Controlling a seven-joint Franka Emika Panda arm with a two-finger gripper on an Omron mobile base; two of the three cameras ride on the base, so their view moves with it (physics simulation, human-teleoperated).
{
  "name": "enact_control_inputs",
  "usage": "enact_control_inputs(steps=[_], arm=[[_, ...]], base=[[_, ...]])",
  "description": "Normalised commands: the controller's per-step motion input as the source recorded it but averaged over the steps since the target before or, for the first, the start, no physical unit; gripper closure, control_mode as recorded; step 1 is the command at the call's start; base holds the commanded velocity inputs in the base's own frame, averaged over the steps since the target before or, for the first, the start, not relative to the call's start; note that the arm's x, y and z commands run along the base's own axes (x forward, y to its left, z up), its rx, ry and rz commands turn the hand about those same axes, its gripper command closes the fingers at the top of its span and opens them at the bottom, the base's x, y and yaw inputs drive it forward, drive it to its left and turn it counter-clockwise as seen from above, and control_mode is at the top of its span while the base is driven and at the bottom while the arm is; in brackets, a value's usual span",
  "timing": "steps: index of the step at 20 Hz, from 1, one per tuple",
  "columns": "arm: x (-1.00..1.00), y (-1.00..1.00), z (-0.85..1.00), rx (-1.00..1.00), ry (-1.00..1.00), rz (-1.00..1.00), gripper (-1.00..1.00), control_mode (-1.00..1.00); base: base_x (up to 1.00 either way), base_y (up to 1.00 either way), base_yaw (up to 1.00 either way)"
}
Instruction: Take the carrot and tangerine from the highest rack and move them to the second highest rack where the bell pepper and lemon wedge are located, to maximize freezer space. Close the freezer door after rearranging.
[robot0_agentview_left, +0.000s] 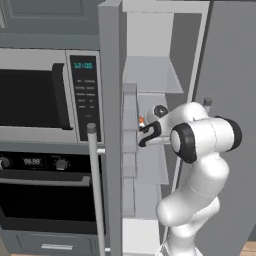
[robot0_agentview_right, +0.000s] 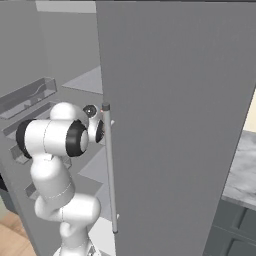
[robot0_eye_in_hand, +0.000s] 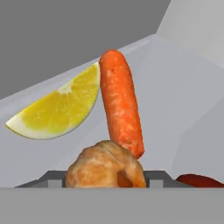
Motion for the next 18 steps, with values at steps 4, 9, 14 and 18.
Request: enact_control_inputs(steps=[4,9,14,18], arm=[[-0.16,0.0,-0.08,0.03,0.0,0.0,-1.0,-1.0],[-0.48,0.0,0.14,0.09,-0.03,-0.04,-1.0,-1.0],[-0.42,0.03,0.55,0.09,0.0,-0.09,-1.0,-1.0],[-0.35,0.04,0.63,0.0,0.0,-0.07,-1.0,-1.0]], base=[[0.0,0.0,0.0],[0.0,0.0,0.0],[0.0,0.0,0.0],[0.0,0.0,0.0]])
